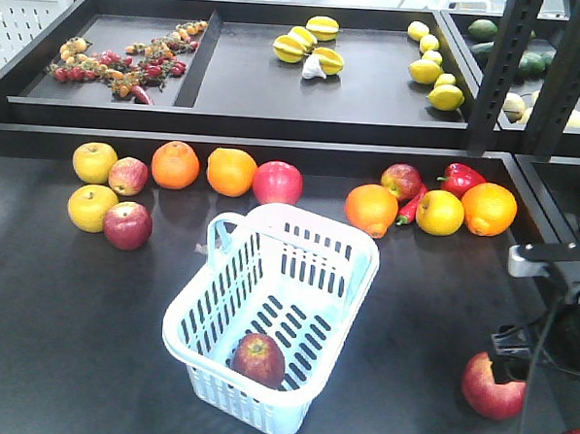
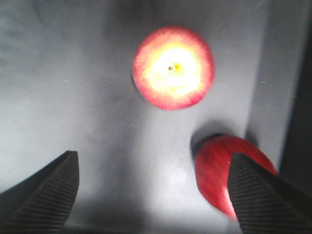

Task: Pick three apples into basket with both arms
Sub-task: 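Move the right gripper back and close it on another red apple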

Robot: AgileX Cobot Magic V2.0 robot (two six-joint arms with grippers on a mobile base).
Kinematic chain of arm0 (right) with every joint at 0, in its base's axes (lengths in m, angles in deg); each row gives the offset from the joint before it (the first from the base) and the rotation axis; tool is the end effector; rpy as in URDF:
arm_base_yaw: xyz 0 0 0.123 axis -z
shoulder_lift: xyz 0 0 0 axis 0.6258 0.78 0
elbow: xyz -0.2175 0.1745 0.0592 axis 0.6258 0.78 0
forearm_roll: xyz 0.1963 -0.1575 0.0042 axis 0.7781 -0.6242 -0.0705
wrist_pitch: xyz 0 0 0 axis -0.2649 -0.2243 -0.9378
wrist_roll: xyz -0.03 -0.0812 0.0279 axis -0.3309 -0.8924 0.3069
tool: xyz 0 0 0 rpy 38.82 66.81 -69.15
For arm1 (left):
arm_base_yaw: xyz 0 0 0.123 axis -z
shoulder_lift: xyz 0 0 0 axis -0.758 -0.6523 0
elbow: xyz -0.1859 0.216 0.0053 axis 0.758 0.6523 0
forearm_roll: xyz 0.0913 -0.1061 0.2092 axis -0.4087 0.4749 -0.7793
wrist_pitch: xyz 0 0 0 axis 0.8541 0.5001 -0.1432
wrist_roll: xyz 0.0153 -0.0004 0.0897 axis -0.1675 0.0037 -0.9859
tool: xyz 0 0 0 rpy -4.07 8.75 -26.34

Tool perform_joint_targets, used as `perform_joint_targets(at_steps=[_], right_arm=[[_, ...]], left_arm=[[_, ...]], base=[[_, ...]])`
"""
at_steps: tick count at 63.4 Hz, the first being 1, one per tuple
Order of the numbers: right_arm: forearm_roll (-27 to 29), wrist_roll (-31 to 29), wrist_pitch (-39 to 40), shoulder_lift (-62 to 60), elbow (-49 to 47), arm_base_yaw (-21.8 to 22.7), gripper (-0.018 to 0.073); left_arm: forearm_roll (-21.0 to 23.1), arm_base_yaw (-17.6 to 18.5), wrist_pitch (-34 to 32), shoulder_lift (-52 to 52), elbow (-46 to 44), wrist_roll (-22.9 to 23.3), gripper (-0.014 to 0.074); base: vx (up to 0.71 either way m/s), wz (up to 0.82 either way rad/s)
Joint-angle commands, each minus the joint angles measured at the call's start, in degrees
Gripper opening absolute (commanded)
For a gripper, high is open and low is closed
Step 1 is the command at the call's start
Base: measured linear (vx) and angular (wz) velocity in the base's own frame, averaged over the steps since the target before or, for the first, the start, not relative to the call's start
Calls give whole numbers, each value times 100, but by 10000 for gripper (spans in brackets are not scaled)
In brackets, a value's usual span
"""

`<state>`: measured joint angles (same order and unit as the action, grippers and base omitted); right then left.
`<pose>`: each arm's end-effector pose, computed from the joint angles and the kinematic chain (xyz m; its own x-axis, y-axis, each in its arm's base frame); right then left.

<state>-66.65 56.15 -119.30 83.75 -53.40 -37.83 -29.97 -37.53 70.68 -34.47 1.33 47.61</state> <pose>0.2639 -0.0003 0.1937 -0.9784 -0.0994 -0.1810 -0.1049 0.9943 0.0212 0.0889 -0.0021 0.3442 -0.3521 0.0695 -0.9334 0.0382 0.9975 0.0598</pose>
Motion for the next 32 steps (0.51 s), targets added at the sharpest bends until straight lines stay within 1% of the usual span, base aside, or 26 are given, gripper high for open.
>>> perform_joint_targets(at_steps=[1, 15, 19, 23, 32], right_arm=[[-43, -56, 389, -2, -156, 25, 589], [-72, -82, 979, 119, -156, 25, 591], [-189, -82, 1117, 171, -156, 25, 593], [-343, -62, 1197, 238, -156, 25, 594], [-343, -56, 1268, 488, -156, 25, 593]], left_arm=[[-71, 6, -353, -32, -151, 49, 589], [-71, 6, -353, -32, -151, 49, 589], [-71, 6, -353, -32, -151, 49, 589], [-71, 6, -353, -32, -151, 49, 589], [-71, 6, -353, -32, -151, 49, 589]], base=[[0, 0], [0, 0], [0, 0], [0, 0], [0, 0]])
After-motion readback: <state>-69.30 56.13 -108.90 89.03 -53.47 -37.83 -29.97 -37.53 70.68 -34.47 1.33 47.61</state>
